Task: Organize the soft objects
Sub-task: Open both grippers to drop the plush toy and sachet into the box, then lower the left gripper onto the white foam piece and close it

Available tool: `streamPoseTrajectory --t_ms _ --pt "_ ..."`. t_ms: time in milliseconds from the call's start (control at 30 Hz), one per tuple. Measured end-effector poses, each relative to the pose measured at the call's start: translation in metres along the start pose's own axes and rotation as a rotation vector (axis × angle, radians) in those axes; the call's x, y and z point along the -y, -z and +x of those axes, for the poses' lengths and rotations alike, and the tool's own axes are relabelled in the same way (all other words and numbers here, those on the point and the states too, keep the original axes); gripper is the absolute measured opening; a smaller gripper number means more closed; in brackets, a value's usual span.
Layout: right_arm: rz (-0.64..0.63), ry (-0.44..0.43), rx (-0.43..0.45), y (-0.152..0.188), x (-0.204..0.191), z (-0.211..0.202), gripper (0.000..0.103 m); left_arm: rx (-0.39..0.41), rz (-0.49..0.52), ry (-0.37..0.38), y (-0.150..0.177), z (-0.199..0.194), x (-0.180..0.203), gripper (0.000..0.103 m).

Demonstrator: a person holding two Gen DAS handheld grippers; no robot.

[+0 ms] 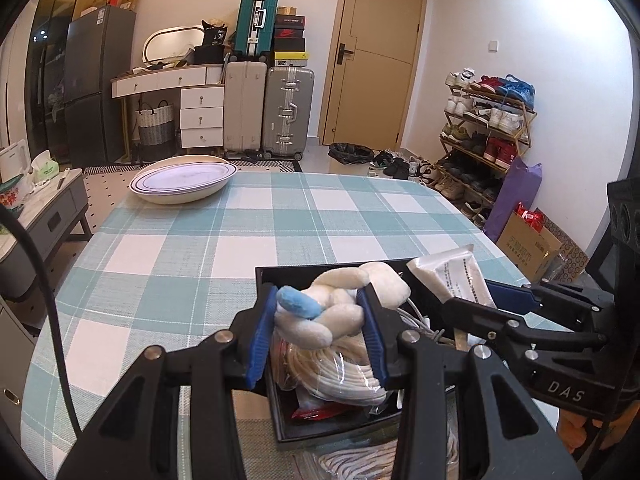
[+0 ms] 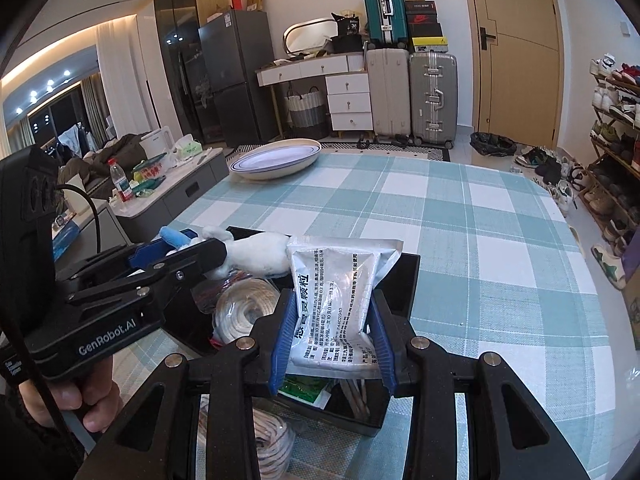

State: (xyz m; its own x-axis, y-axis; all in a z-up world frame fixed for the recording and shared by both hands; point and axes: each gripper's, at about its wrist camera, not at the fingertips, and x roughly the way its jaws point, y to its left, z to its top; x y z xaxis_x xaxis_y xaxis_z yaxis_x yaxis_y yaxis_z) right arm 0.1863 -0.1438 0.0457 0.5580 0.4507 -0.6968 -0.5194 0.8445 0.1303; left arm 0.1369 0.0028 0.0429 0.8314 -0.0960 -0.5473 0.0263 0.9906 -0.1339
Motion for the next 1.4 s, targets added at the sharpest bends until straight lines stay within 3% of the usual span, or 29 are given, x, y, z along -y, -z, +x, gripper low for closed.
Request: streamPoseTrajectory --t_ms 300,467,600,733,867,900,1000,1133,1400 --pt "-0.063 0.077 -0.013 0.0 -0.007 0.012 0.036 -0.026 0.04 0.001 0.008 0.007 0.01 0.04" --pt "-0.066 0.066 -0.014 0.0 -0.008 0.011 0.041 -0.032 0.048 0.0 0.009 0.007 0.011 0.044" --pt "-0.054 0.033 0.003 0.002 -0.008 0.004 0.049 -0.025 0.037 0.001 0.008 0.0 0.008 0.059" --pt "-0.059 0.032 0.027 0.006 -0.007 -0.008 0.059 -0.025 0.047 -0.011 0.008 -0.01 0.004 0.081" --pt "-0.038 0.034 0.051 0.012 -0.002 -0.024 0.083 -0.005 0.049 0.001 0.008 -0.025 -0.004 0.103" --pt "-0.033 0.033 0.059 0.014 -0.001 -0.028 0.091 0.001 0.051 0.002 0.009 -0.029 -0.005 0.103" --pt "-0.038 0.028 0.078 0.02 -0.004 -0.043 0.102 0.003 0.07 0.001 0.012 -0.04 -0.007 0.103" --pt "-0.051 0.054 0.098 0.027 -0.01 -0.059 0.102 0.006 0.099 0.0 0.018 -0.056 -0.007 0.103" --pt "-0.023 0.018 0.125 0.04 -0.014 -0.092 0.102 0.003 0.105 0.02 0.031 -0.083 -0.007 0.103"
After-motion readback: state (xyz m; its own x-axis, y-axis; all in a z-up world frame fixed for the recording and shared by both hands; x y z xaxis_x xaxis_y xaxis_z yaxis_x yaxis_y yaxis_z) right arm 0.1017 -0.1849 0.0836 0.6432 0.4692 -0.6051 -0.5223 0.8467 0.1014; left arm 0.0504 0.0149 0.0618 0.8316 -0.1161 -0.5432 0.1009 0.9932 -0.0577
